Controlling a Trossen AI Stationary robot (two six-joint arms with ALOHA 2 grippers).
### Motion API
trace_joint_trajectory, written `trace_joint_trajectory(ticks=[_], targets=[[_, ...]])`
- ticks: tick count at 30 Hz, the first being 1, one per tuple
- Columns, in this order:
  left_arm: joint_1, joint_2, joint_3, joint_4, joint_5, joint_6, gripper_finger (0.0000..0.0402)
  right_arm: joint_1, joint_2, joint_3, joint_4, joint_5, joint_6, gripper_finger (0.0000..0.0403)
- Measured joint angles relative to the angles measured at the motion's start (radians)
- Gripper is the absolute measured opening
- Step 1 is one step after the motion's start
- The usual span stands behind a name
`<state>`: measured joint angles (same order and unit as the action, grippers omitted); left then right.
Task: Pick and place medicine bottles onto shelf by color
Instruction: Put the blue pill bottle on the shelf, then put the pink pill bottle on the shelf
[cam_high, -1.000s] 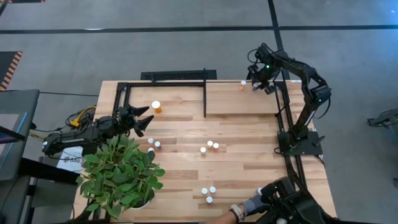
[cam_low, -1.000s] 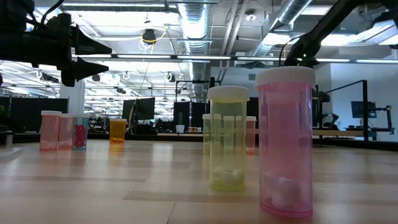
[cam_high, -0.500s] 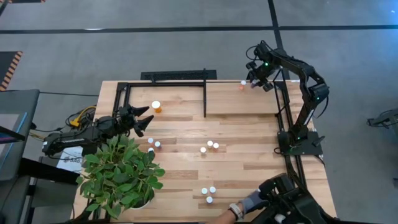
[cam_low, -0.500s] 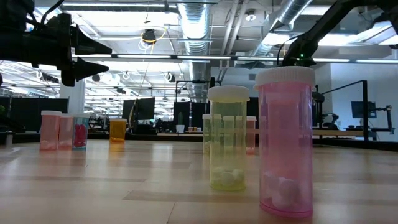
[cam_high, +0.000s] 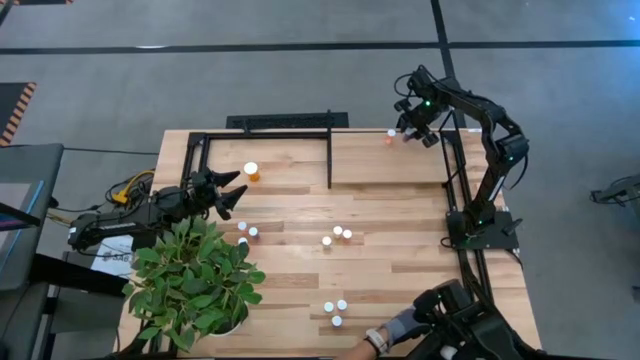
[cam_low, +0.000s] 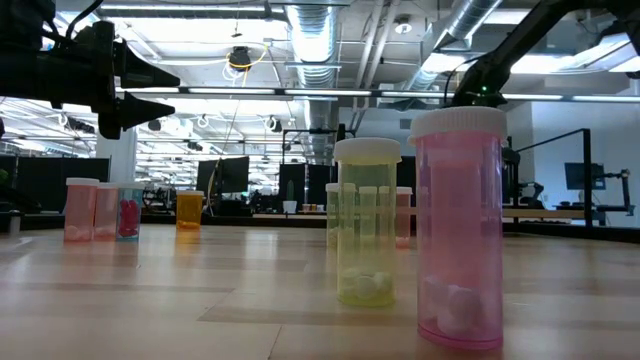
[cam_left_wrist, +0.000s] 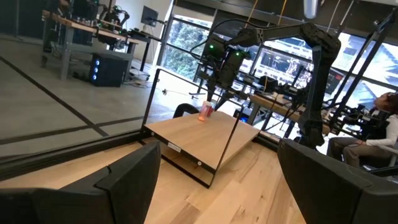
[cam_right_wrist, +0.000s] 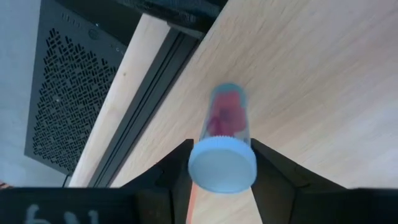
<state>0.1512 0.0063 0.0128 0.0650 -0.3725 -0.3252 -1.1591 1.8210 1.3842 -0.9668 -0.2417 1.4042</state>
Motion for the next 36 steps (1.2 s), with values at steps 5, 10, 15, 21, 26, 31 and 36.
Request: trace_joint_trajectory(ticks=[5, 10, 15, 21, 26, 31, 36], targets=[[0.0, 0.0, 0.0, 0.0, 0.0, 0.0, 0.0312, 0.001, -0.002, 0.0, -0.001, -0.016, -0.025, 0.0207], [0.0, 0.0, 0.0, 0.0, 0.0, 0.0, 0.0312, 0.001, -0.002, 0.041, -0.055, -0.013, -0.029, 0.0244], [0.0, 0.0, 0.0, 0.0, 0.0, 0.0, 0.0312, 0.0, -0.002, 0.123, -0.142, 0.009, -0.075, 0.0256], [0.0, 0.0, 0.0, 0.0, 0.0, 0.0, 0.0312, 0.0, -0.002, 0.213, -0.259, 0.011, -0.147, 0.0256], [0.0, 0.0, 0.0, 0.0, 0.0, 0.0, 0.0312, 0.0, -0.002, 0.284, -0.386, 0.012, -0.243, 0.0256], [0.0, 0.0, 0.0, 0.0, 0.0, 0.0, 0.0312, 0.001, -0.003, 0.328, -0.506, 0.016, -0.336, 0.0256], [0.0, 0.0, 0.0, 0.0, 0.0, 0.0, 0.0312, 0.019, -0.031, 0.328, -0.554, 0.019, -0.409, 0.0256]])
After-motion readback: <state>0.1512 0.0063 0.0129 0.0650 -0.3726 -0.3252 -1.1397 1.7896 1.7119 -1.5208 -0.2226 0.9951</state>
